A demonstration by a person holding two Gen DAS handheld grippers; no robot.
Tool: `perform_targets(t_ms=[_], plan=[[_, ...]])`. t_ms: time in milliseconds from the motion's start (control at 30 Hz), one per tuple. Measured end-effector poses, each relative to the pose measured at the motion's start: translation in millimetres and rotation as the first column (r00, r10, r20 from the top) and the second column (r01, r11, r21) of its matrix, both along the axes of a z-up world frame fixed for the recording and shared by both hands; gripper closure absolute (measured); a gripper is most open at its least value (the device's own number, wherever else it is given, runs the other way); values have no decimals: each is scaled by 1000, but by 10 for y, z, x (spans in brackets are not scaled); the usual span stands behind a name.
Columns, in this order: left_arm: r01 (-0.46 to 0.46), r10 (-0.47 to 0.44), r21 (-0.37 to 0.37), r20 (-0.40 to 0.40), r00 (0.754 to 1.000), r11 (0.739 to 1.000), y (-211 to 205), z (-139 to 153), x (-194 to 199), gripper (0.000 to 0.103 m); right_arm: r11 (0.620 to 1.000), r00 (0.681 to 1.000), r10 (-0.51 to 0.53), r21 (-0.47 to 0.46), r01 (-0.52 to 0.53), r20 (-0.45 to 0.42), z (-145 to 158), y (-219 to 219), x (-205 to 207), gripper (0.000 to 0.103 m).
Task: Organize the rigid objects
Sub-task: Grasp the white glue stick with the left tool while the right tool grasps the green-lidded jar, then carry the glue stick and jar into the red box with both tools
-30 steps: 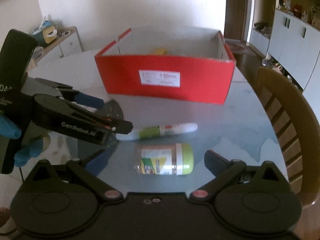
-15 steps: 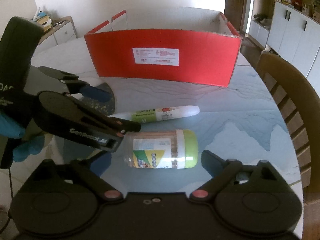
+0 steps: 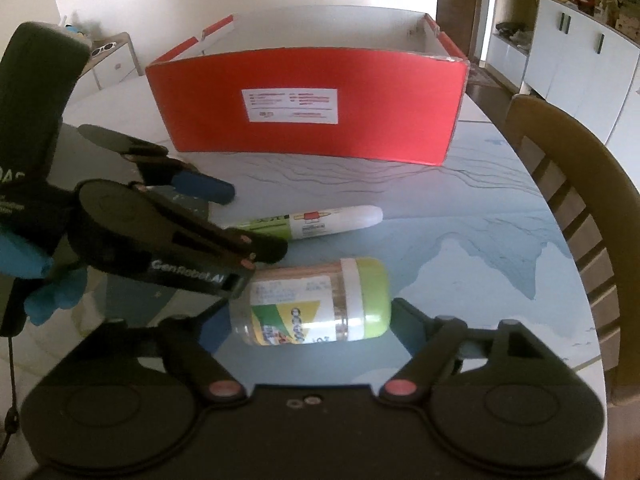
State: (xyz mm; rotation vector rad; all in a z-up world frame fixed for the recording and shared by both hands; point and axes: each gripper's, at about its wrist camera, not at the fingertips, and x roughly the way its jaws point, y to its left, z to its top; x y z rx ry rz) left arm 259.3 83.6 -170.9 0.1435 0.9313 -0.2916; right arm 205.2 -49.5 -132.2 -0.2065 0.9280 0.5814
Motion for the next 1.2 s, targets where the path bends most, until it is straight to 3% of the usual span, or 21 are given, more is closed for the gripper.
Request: perform_targets(t_ms=[200,333,500,833,1200], plan=[[61,-61,-6,3,998,998,-114,14,37,68,1000,1000,-8,-8,8,4,6,-21,21,21],[84,-84,-5,-5,996,996,-189,20,46,71,1000,1000,-12,-12,12,-8,6,-41,34,21],[85,-85,-7,-14,996,996,-214,40,23,84,1000,1000,-12,-20,11,-24,16,-38,34,21],[-39,36,-53,-57,998,998,-85,59,-45,86,999,999,-27,-35,26,-31,66,-58,-26,21],[-181,171,-132,-82,982,975,174,221,-290,86,999,999,-32,-12,31,-41,277,-140,-165,21]])
